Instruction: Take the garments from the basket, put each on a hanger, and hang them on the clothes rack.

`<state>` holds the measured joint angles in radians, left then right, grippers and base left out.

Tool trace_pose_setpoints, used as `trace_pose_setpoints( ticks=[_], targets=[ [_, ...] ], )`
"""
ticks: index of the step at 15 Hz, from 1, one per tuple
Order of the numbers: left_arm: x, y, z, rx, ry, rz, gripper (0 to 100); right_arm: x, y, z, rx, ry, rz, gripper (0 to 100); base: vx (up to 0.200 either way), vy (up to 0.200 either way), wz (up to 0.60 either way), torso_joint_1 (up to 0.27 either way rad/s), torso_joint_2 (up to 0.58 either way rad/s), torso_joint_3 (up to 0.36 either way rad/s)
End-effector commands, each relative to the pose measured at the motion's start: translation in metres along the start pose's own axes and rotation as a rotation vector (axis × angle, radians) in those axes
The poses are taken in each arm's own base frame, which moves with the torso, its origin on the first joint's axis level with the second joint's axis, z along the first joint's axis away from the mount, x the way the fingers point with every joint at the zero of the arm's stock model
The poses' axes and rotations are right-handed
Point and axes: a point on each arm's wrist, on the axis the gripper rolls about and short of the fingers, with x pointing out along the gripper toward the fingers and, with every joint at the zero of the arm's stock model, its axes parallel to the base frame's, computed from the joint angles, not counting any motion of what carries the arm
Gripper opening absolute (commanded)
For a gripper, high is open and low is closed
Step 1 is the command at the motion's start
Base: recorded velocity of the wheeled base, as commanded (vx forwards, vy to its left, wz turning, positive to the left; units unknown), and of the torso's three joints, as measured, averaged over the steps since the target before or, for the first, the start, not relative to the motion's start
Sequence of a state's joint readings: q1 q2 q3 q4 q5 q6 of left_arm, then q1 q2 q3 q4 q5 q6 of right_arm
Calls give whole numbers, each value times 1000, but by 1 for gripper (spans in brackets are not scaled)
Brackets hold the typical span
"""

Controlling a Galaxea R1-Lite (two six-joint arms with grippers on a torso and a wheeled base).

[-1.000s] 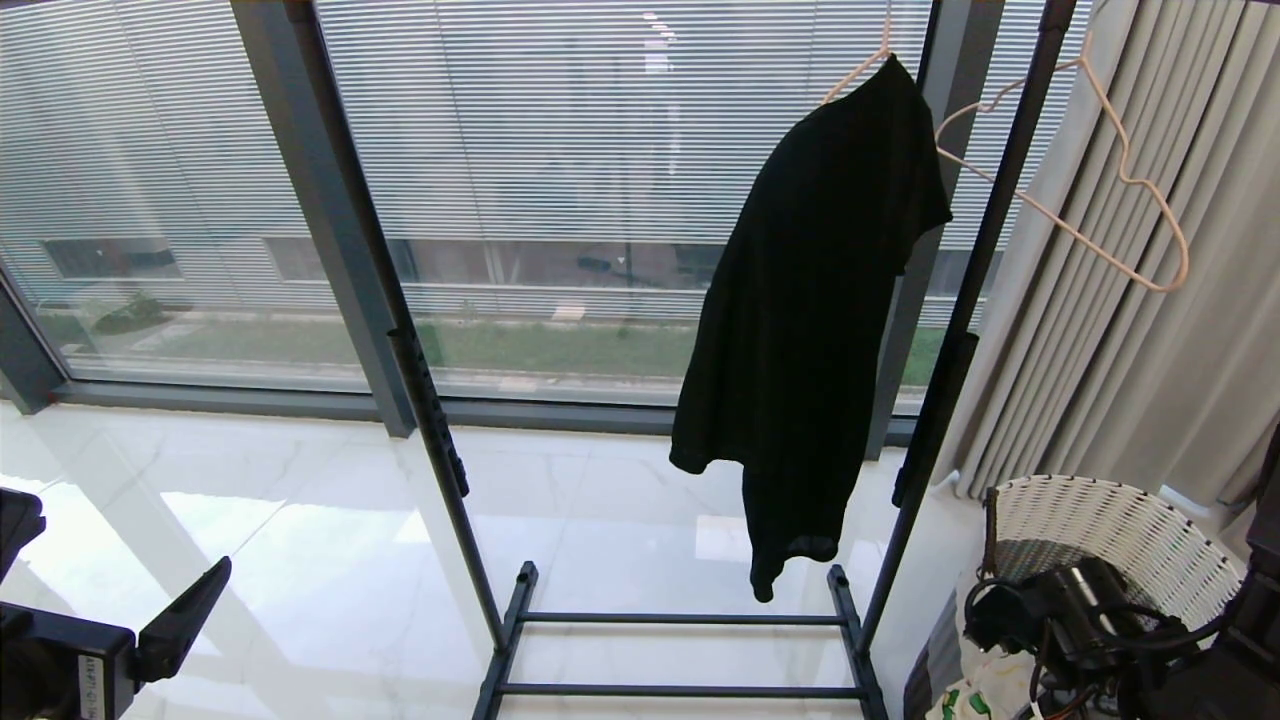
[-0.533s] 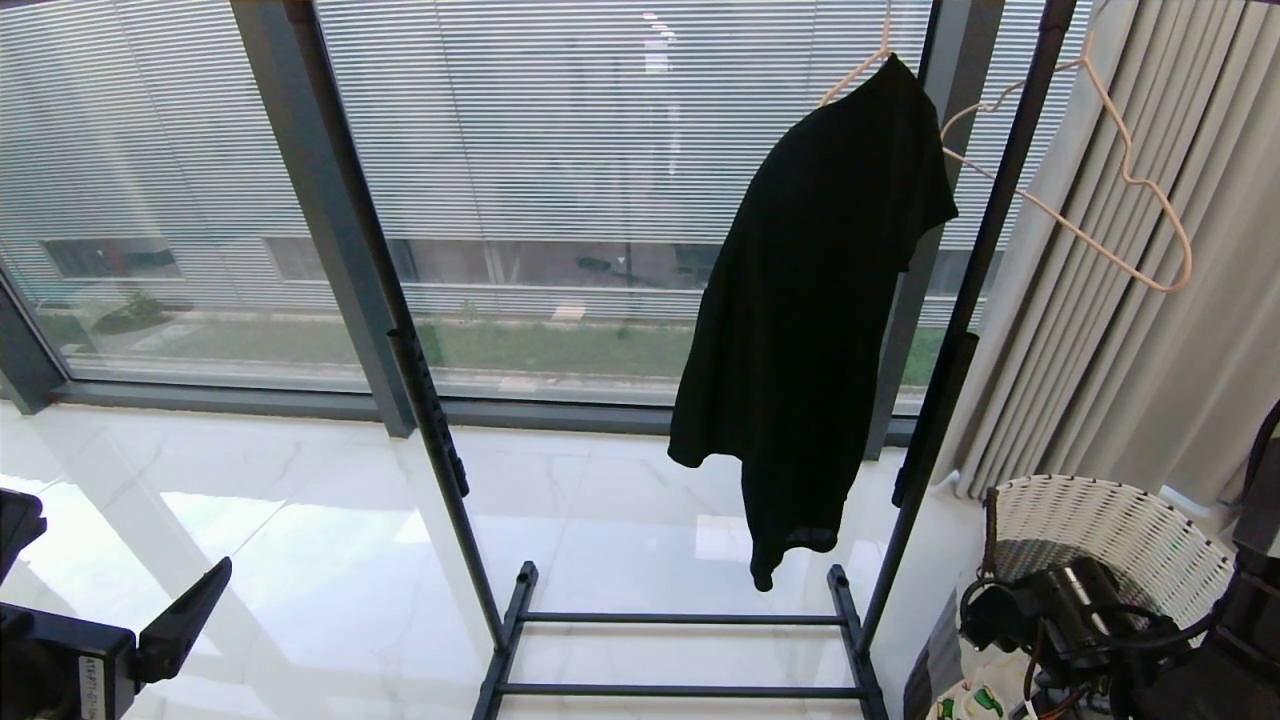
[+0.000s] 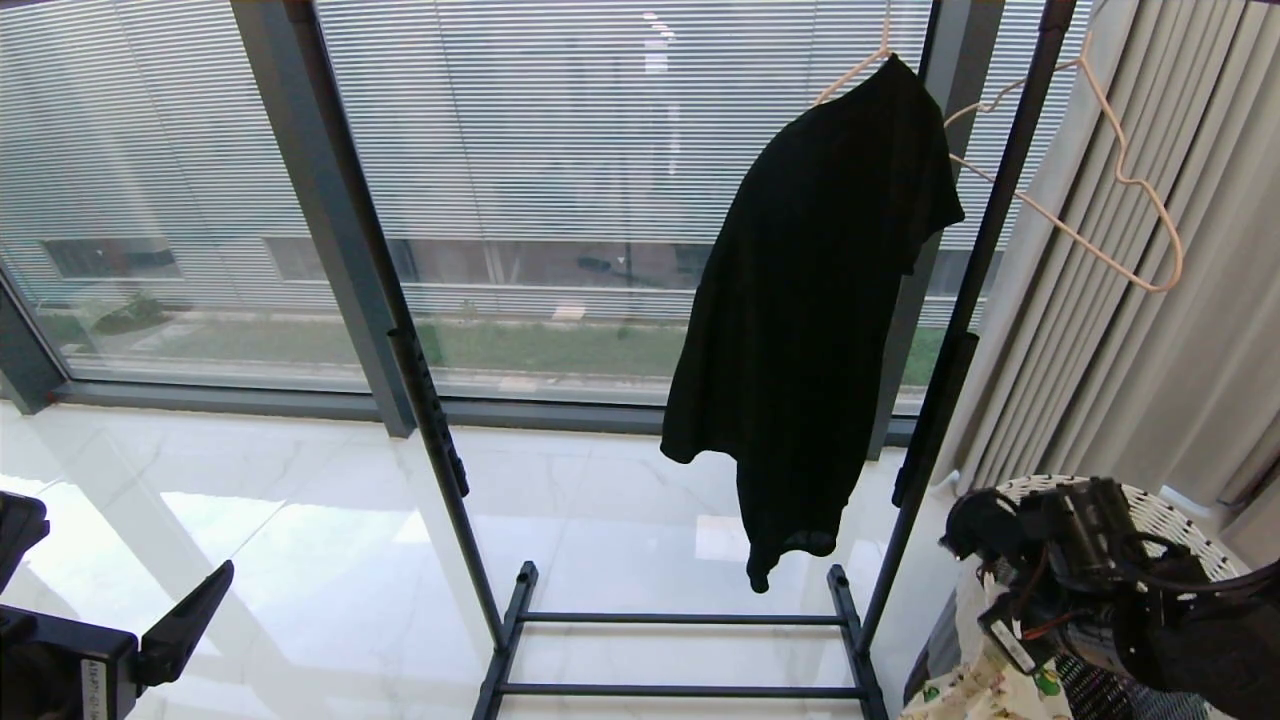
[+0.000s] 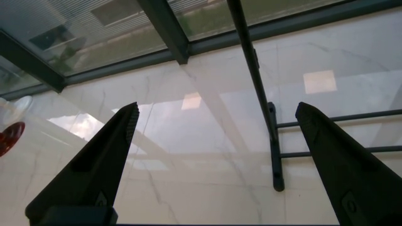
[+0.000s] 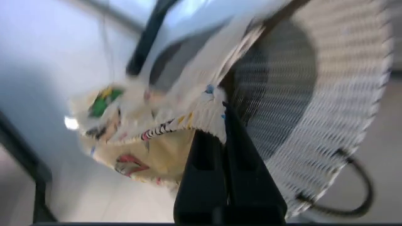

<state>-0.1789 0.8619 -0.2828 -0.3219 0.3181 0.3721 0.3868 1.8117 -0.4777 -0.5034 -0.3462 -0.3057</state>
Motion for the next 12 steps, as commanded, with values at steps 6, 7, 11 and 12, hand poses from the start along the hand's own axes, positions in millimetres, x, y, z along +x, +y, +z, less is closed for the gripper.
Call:
trace_pose_setpoints(
  ticks=[6,7,11,12],
  targets=[
    [-1,-3,1,9,-17,-33,100,-129,-46,110,28,-339,-13,0,-33,0,0,1,0,0],
    [-1,-4,2,12,-23,-46,100,-139,-45,115,23,-357,-20,0,-200,0,0,2,-2,2],
    [-3,-8,5,23,-54,-97,100,-166,-43,132,6,-417,-5,0,-200,0,0,5,2,0],
    [-4,-11,8,21,-72,-129,100,-170,-42,133,2,-424,1,0,0,0,0,0,0,0]
  ],
)
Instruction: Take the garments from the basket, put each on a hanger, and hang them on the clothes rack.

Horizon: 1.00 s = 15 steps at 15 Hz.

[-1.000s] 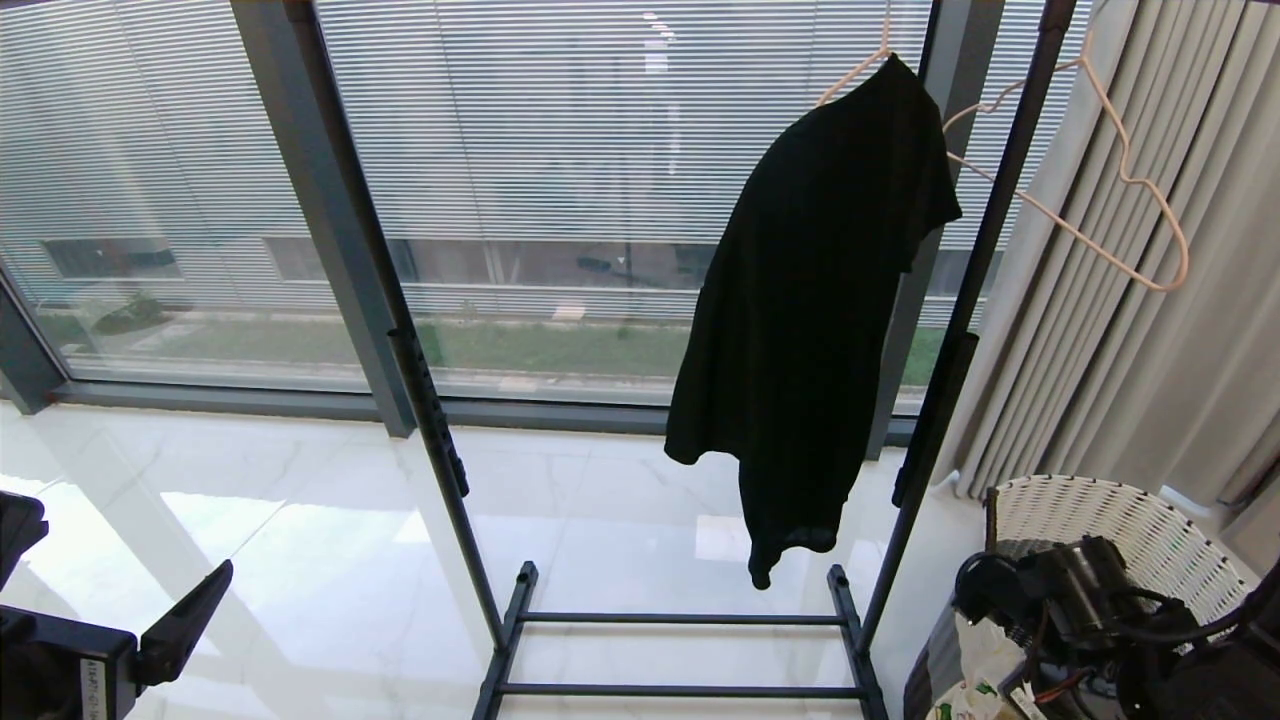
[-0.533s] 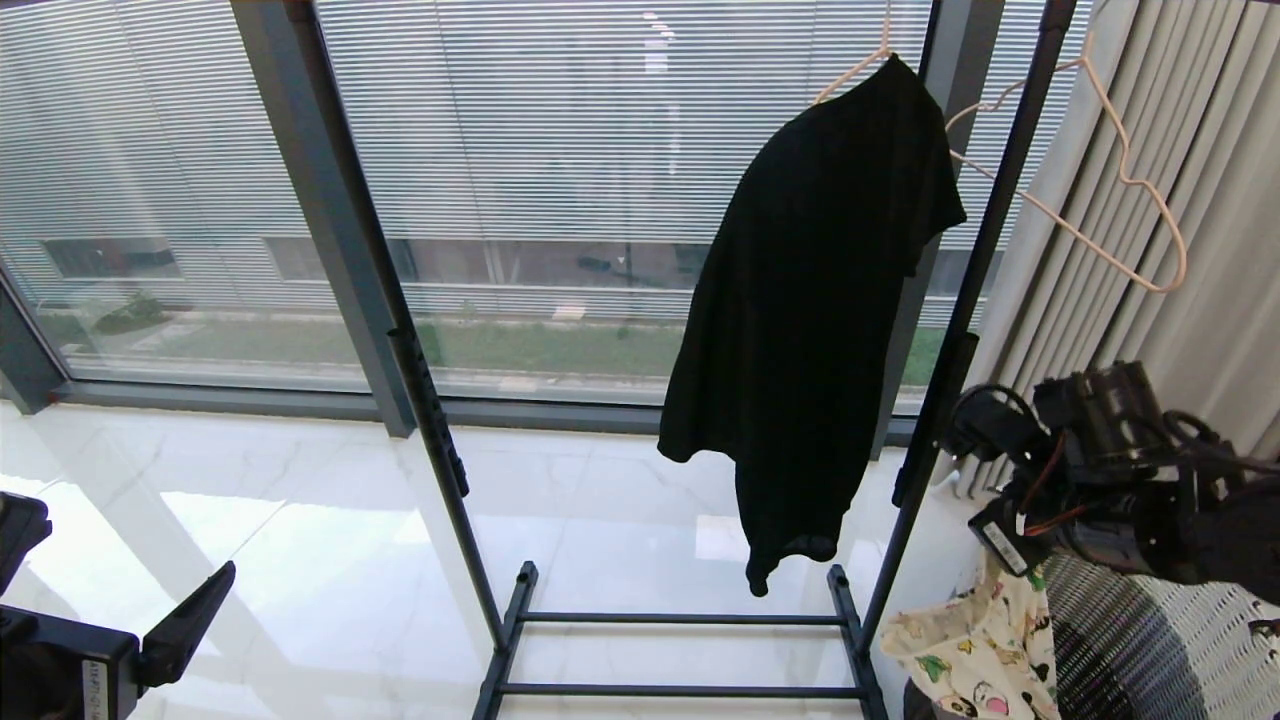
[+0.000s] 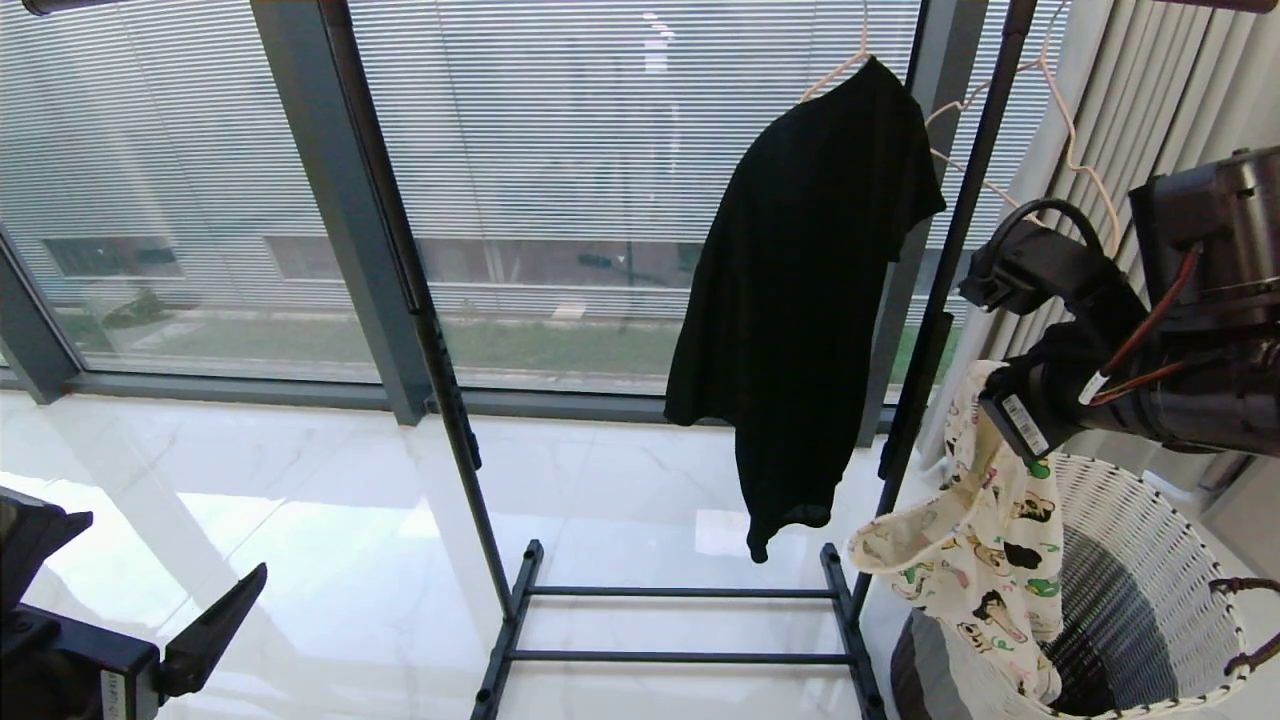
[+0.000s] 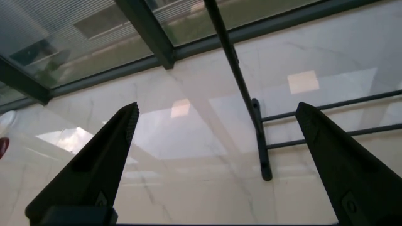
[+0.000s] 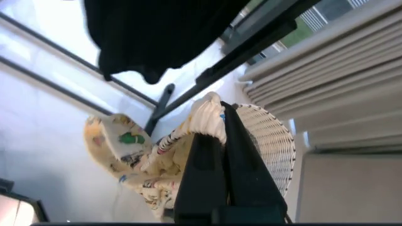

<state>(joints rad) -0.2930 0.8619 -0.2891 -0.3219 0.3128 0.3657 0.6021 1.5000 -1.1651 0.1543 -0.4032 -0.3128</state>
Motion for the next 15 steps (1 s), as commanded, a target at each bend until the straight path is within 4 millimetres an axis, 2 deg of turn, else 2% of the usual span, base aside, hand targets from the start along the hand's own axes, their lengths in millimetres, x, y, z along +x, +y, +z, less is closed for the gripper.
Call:
trace_pose_setpoints(
  ticks=[1,3,6,7,8,9,11,14,15],
  targets=[
    [-2,-5,8,-12,-55,-83,100,-11,-3,11,12,-56,1,0,0,0,0,0,0,0],
    [-7,-17,36,-109,-177,-307,100,-18,-6,19,23,-91,-3,0,0,0,0,0,0,0],
    [3,-45,77,-193,-195,-506,100,-41,-8,20,18,-129,20,0,0,0,0,0,0,0],
    [3,-47,78,-196,-194,-514,100,-42,-8,20,18,-129,20,0,0,0,0,0,0,0],
    [14,-84,104,-304,-122,-647,100,-55,-10,20,18,-150,31,0,0,0,0,0,0,0],
    [18,-107,114,-323,-88,-708,100,-59,-10,20,18,-164,37,0,0,0,0,0,0,0],
    [24,-155,119,-323,8,-796,100,-64,-7,21,16,-183,54,0,0,0,0,0,0,0],
    [45,-213,126,-285,52,-843,100,-73,-9,19,21,-203,60,0,0,0,0,0,0,0],
    [50,-226,127,-283,58,-860,100,-74,-9,18,22,-201,60,0,0,0,0,0,0,0]
  ],
)
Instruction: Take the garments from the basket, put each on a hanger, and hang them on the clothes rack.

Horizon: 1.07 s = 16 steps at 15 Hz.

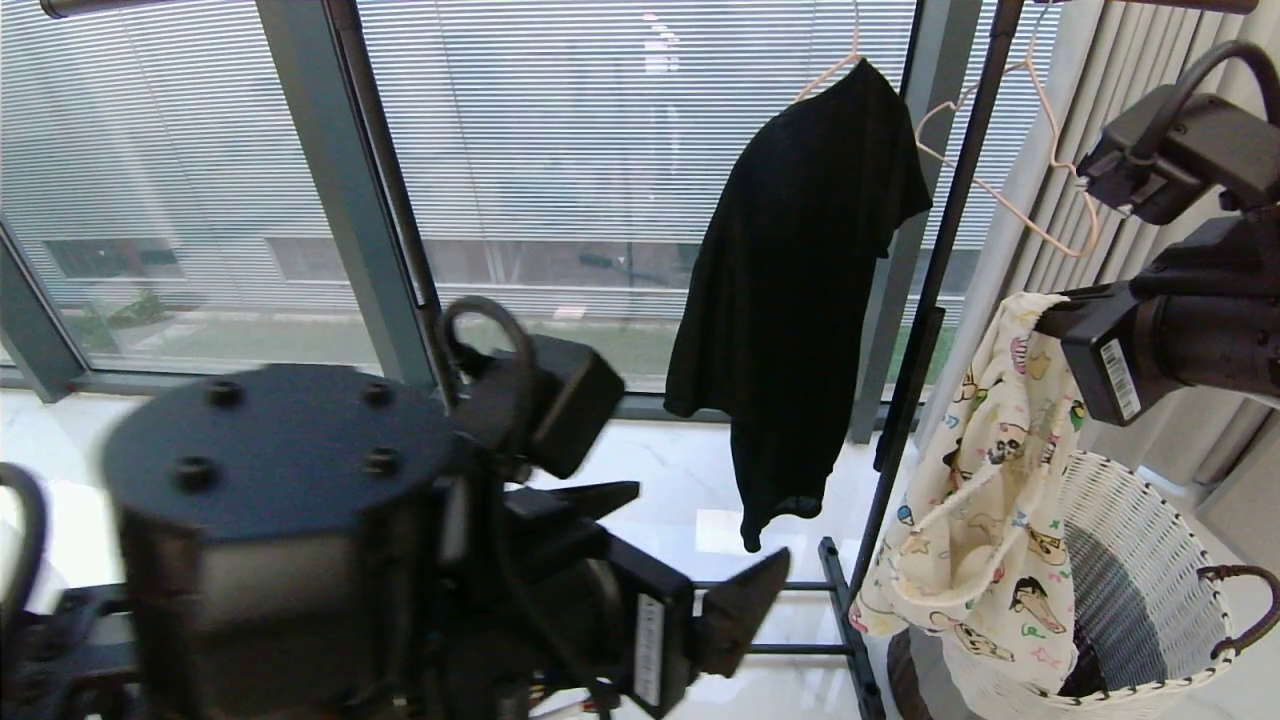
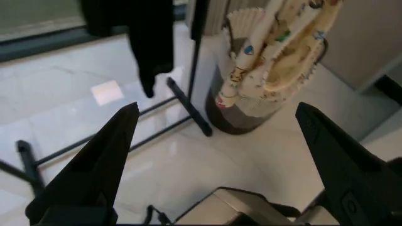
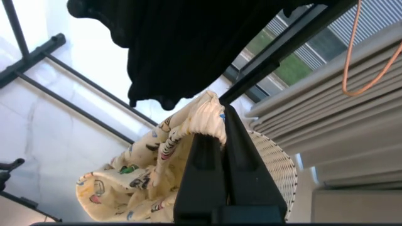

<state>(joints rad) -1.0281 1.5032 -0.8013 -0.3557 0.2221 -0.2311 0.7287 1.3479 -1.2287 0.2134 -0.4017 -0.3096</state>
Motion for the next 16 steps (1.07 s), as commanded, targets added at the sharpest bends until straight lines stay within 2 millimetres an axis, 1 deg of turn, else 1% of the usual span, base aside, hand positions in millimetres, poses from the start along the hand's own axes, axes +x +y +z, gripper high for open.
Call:
trace_pose_setpoints(
  ticks=[1,3,4,6,10,12,13,14,16],
  targets=[
    [76,-37,-22,-8,115,-94,100,-5,-1,-3,2,-2,-1,0,0,0,0,0,0,0],
    [97,-44,-27,-10,142,-132,100,-7,-1,-7,0,4,1,0,0,0,0,0,0,0],
    [118,-46,-31,-15,145,-122,100,-9,-1,-10,0,6,1,0,0,0,0,0,0,0],
    [148,-38,-38,-44,137,-85,100,-13,-2,-12,17,4,1,0,0,0,0,0,0,0],
    [191,-17,-45,-66,134,-20,100,-14,-2,-12,26,-2,1,0,0,0,0,0,0,0],
    [203,-16,-51,-65,141,-16,100,-14,-2,-11,25,-2,2,0,0,0,0,0,0,0],
    [204,-17,-52,-62,145,-24,100,-14,-2,-11,26,-4,3,0,0,0,0,0,0,0],
    [208,-17,-58,-56,163,-26,100,-14,-2,-11,27,-3,4,0,0,0,0,0,0,0],
    [211,-10,-66,-52,185,2,100,-14,-2,-11,29,-3,2,0,0,0,0,0,0,0]
  ],
)
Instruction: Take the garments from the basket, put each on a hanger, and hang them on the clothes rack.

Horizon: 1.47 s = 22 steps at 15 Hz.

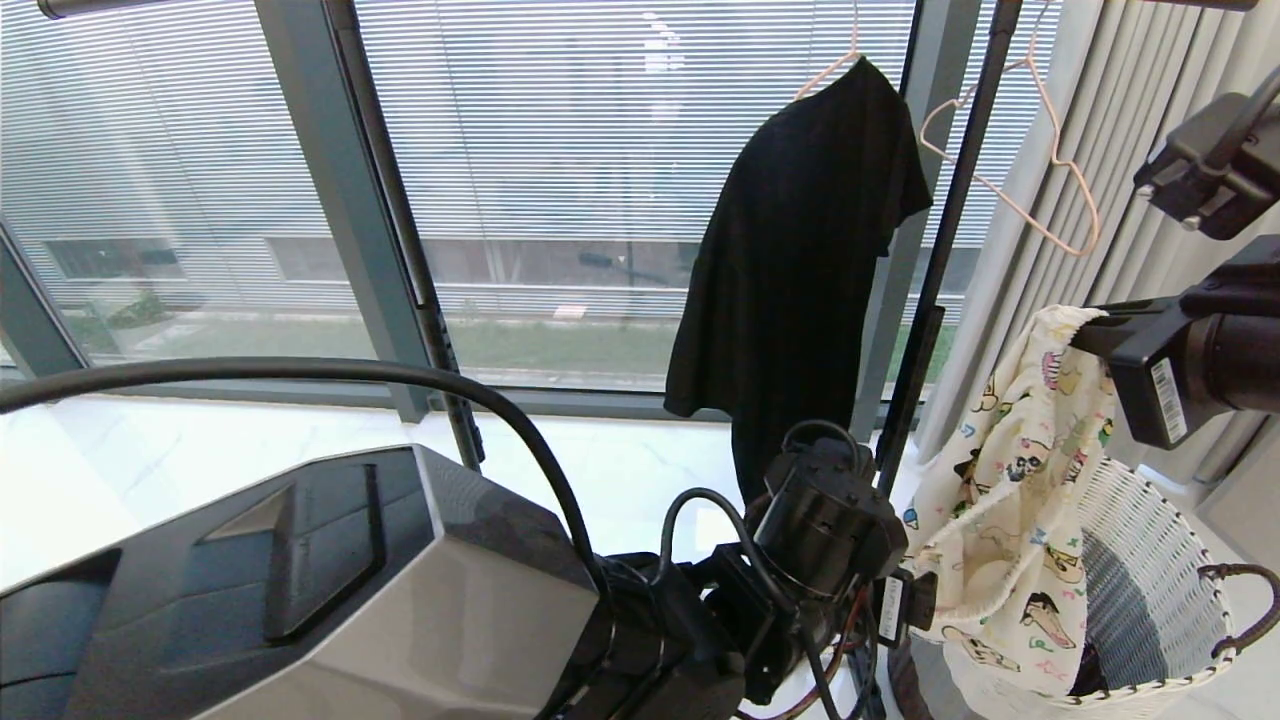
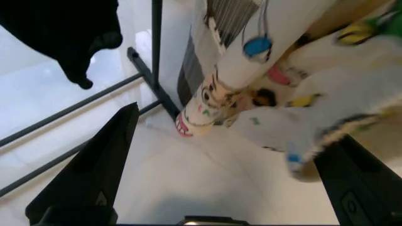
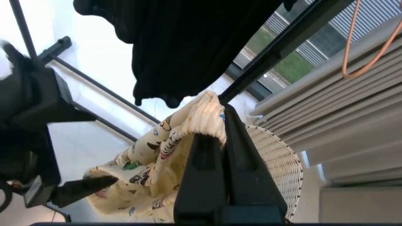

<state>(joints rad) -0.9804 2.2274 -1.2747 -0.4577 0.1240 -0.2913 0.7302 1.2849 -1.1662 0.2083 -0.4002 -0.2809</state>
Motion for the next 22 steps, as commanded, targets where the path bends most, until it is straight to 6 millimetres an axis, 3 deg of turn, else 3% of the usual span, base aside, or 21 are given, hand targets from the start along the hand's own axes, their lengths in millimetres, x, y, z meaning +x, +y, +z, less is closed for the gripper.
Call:
trace_pose_setpoints(
  ticks=[1,3,5,6,7,10,13,15,17,20,22],
  targets=[
    [7,15,-10,0,31,60,100,2,1,0,-1,5,1,0,0,0,0,0,0,0],
    [4,37,-17,27,43,187,100,8,4,-1,-1,13,5,0,0,0,0,0,0,0],
    [-12,45,-14,18,46,204,100,18,8,0,-4,20,6,0,0,0,0,0,0,0],
    [-18,47,-14,18,50,209,0,25,11,0,-7,26,7,0,0,0,0,0,0,0],
    [-24,47,-14,18,50,214,0,27,12,0,-7,27,8,0,0,0,0,0,0,0],
    [-68,62,-19,59,66,313,0,43,20,-3,-20,66,19,0,0,0,0,0,0,0],
    [-107,77,-25,97,72,420,0,42,25,-2,-31,63,34,0,0,0,0,0,0,0],
    [-152,72,-4,90,-40,392,0,36,27,-2,-37,53,50,0,0,0,0,0,0,0],
    [-191,75,13,140,-90,385,0,30,27,-13,-50,74,56,0,0,0,0,0,0,0],
    [-239,80,25,166,-111,376,0,7,27,-44,-78,111,77,0,0,0,0,0,0,0],
    [-280,77,30,205,-99,351,0,-2,23,-49,-69,99,72,0,0,0,0,0,0,0]
  ],
)
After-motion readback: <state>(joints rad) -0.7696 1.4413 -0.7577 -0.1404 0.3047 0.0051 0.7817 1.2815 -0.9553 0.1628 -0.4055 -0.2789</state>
